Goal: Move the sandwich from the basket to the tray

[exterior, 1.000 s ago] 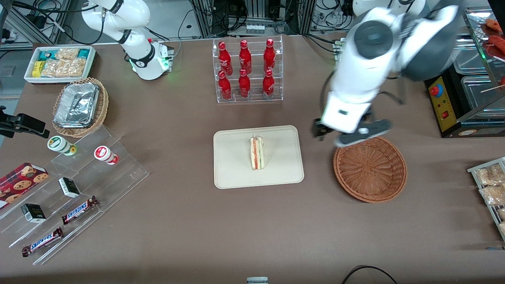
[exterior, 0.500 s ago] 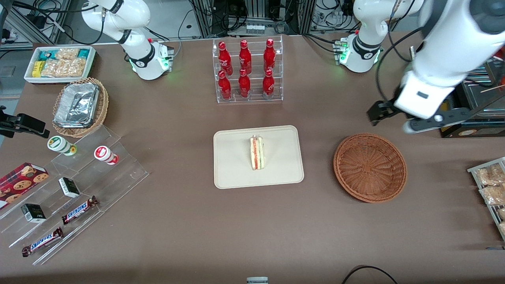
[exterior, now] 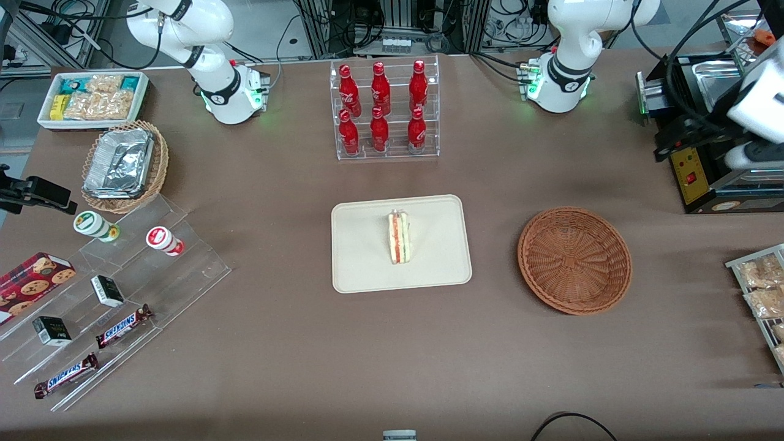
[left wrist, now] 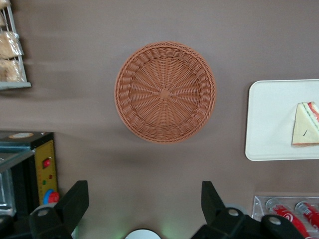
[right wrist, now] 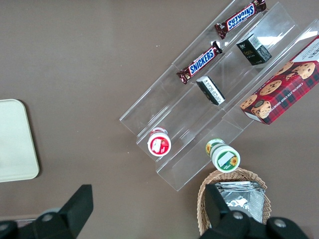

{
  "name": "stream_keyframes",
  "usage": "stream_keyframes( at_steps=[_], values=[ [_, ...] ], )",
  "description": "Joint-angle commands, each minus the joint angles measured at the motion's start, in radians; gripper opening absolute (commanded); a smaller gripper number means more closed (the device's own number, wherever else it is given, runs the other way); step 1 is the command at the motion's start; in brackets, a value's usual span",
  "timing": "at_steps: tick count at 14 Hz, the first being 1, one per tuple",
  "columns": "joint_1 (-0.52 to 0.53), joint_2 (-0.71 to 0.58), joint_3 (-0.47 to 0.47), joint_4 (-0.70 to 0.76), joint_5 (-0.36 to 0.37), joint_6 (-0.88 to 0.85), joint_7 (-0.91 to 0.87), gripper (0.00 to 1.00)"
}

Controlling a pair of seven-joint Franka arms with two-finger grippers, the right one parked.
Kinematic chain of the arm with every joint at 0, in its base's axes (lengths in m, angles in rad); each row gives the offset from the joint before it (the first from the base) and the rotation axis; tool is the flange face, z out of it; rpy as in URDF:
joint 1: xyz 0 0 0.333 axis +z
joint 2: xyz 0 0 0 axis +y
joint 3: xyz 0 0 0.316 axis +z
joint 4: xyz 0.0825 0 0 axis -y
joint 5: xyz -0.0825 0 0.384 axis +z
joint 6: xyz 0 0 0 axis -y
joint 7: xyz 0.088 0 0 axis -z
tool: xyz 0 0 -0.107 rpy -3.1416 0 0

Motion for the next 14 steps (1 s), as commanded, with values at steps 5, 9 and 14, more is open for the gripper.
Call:
stream_keyframes(
  at_steps=[5,9,14],
  values=[
    [0.035,0.047,0.005,0.007,-0.013,0.055,0.028,1.0],
    [0.043,0.068,0.003,0.036,0.0,0.058,0.029,1.0],
    [0.052,0.095,0.003,0.076,0.003,0.059,0.031,1.0]
  ],
)
